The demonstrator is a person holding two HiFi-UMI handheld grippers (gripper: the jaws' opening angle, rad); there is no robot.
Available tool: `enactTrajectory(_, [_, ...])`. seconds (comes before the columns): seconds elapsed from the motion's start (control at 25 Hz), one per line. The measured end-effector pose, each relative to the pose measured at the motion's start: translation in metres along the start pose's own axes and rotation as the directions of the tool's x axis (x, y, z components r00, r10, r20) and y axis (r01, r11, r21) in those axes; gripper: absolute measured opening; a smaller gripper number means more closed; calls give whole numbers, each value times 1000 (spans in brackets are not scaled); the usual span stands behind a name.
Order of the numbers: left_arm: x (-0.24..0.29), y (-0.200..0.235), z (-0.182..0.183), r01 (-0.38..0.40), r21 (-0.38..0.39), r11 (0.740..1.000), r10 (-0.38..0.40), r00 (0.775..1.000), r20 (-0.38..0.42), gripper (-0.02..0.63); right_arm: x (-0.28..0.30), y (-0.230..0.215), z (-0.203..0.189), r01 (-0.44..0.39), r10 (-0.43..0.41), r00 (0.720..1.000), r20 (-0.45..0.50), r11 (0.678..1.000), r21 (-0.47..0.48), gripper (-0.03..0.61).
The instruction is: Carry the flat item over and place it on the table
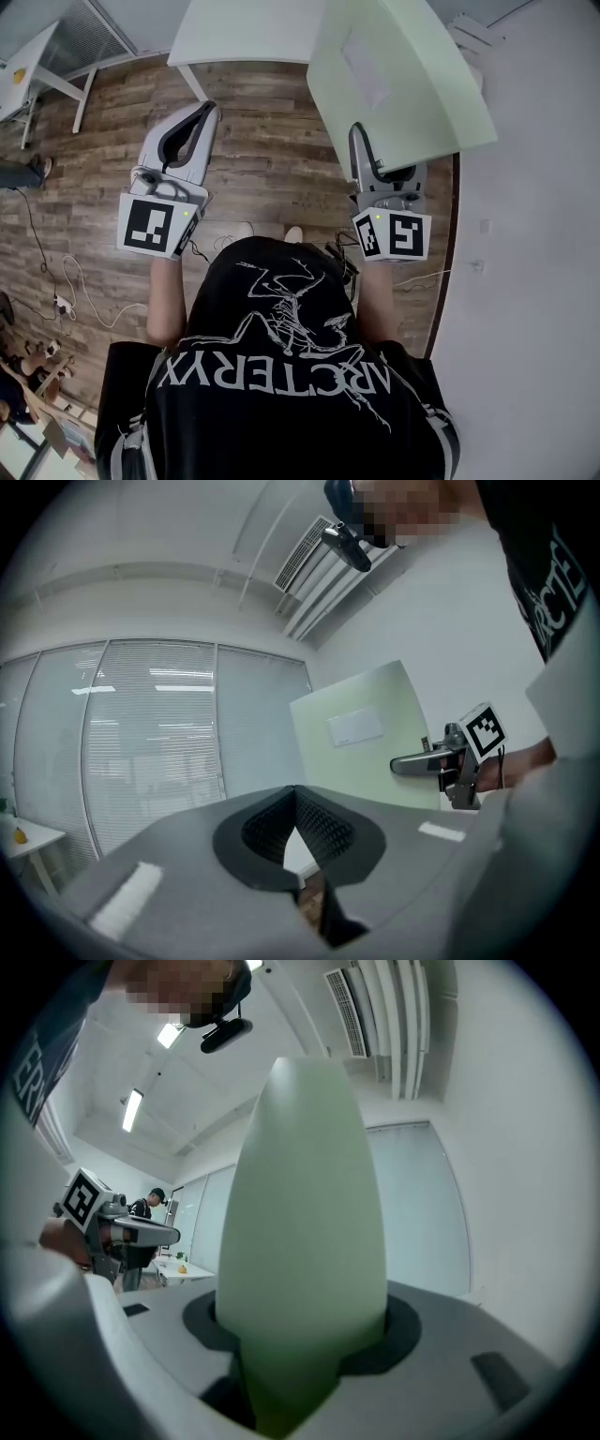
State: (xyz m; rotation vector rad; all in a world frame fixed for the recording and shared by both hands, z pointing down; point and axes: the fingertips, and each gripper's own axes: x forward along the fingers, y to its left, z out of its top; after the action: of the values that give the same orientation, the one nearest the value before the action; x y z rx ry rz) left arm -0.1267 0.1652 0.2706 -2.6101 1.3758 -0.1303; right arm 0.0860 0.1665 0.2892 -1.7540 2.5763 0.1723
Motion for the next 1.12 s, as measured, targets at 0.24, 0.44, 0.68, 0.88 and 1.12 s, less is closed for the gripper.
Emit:
enactTrajectory(0.24, [5,1,-7,-13,-9,1000,13,999,-29,-2,2,-7,-6,-8,8,1000,-12,1000,6,249])
enactTrajectory(0.44, [12,-1,-9,-27,-13,1000,26,999,-43,-2,2,-14,-8,-14,14,1000,-13,1000,15,249])
enactTrajectory(0.68, [19,-8,-8,-26,-1,1000,26,999,-31,-2,3,-24,-11,-21,22,1000,-14,1000,19,249])
enactTrajectory(0.88, [30,-18,-9,-41,-3,999,40,998,-45,-2,1,-38,-15,-40,40,999,-21,999,26,249])
enactTrajectory(1.12, [47,-37,-21,-48,-15,999,47,997,-59,-2,0,-54,-29,-59,61,997,-40,998,32,249])
